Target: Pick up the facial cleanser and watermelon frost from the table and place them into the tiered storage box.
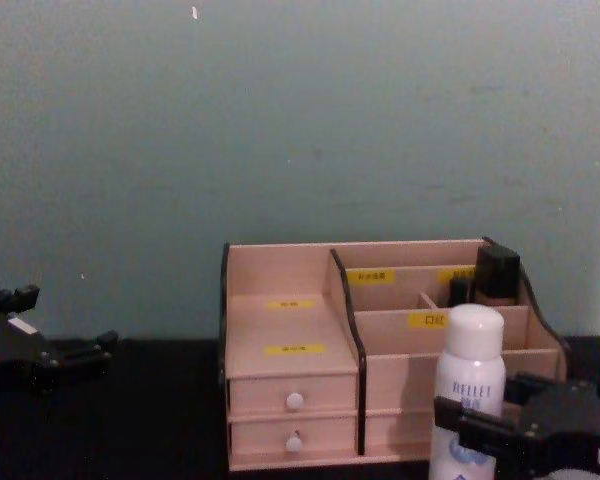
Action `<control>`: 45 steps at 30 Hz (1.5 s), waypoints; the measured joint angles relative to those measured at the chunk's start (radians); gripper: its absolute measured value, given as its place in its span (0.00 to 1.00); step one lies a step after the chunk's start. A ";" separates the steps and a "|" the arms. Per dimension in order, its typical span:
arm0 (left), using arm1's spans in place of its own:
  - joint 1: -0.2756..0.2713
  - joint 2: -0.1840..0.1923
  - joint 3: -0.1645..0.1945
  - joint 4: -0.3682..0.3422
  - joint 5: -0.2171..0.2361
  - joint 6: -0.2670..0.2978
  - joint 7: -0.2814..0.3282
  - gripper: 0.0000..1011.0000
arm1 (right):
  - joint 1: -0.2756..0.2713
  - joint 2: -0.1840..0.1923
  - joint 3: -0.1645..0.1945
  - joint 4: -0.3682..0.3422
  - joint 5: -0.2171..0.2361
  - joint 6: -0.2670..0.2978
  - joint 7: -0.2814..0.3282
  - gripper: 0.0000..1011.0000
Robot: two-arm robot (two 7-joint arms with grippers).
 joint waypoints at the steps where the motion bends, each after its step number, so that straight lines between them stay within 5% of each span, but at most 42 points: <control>1: 0.000 0.000 0.000 0.000 0.000 0.000 0.000 0.99 | -0.003 0.003 0.001 -0.007 0.005 0.003 0.004 0.59; 11: 0.000 0.000 0.000 0.000 0.000 0.000 0.000 0.99 | -0.012 0.033 0.021 -0.098 0.090 0.060 0.028 0.59; 19: 0.000 0.000 0.000 0.000 0.000 0.000 0.000 0.99 | 0.037 0.021 0.025 -0.116 0.126 0.083 -0.002 0.59; 45: 0.000 0.000 0.000 0.000 0.000 0.000 0.000 0.99 | 0.247 -0.095 0.020 0.095 0.074 0.056 -0.103 0.59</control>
